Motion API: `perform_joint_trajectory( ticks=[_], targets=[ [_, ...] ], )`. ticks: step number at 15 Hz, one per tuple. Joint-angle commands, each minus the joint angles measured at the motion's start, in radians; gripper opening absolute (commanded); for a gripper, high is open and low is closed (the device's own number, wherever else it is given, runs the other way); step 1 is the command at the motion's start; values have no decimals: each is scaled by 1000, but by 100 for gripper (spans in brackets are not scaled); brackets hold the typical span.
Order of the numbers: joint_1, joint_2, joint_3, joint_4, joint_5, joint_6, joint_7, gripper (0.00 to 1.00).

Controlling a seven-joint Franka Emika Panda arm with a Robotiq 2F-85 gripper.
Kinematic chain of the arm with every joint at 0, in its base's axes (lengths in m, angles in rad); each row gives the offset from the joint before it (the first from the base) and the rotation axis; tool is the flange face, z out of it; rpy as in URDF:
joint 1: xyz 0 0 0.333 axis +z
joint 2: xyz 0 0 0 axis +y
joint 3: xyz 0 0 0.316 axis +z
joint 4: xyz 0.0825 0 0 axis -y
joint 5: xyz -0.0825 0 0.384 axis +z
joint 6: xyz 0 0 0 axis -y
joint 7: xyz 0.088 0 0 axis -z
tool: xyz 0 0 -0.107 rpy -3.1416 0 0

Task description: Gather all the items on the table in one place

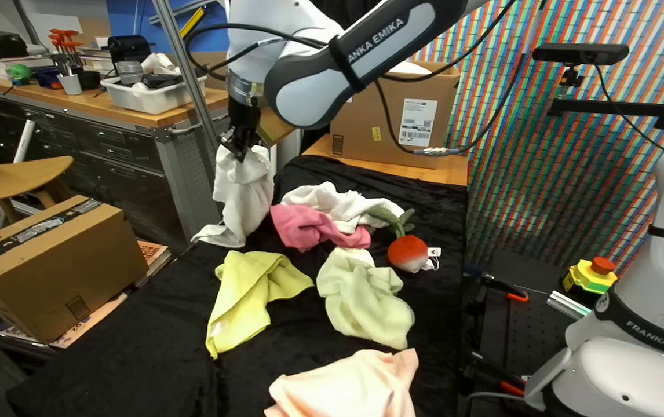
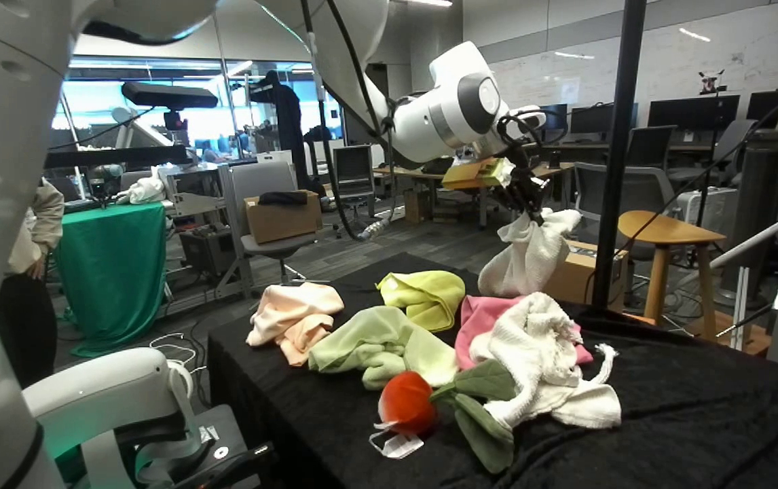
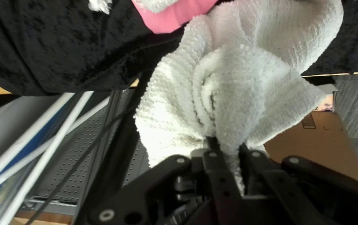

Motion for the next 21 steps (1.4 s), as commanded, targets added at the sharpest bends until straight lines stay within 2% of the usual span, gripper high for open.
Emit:
perform_joint_trajectory(
  ticks=[1, 2, 3, 7, 8, 9, 13, 17, 21],
  targets=[
    [54, -222, -54, -246, -147, 38, 220, 8],
    [50, -279, -50, -297, -192, 29, 281, 8],
    [76, -327, -76, -346, -230, 29, 338, 8],
    [69, -541, -68, -517, -383, -2, 566, 8],
    [-42, -599, 41, -557, -389, -9, 585, 8],
    [-70, -654, 66, -607, -398, -5, 611, 8],
    [-186, -769, 174, -694, -323, -23, 590, 8],
    [-240, -746, 227, -712, -234, -30, 528, 8],
    [-282, -579, 270, -679, -254, 4, 534, 7]
  ],
)
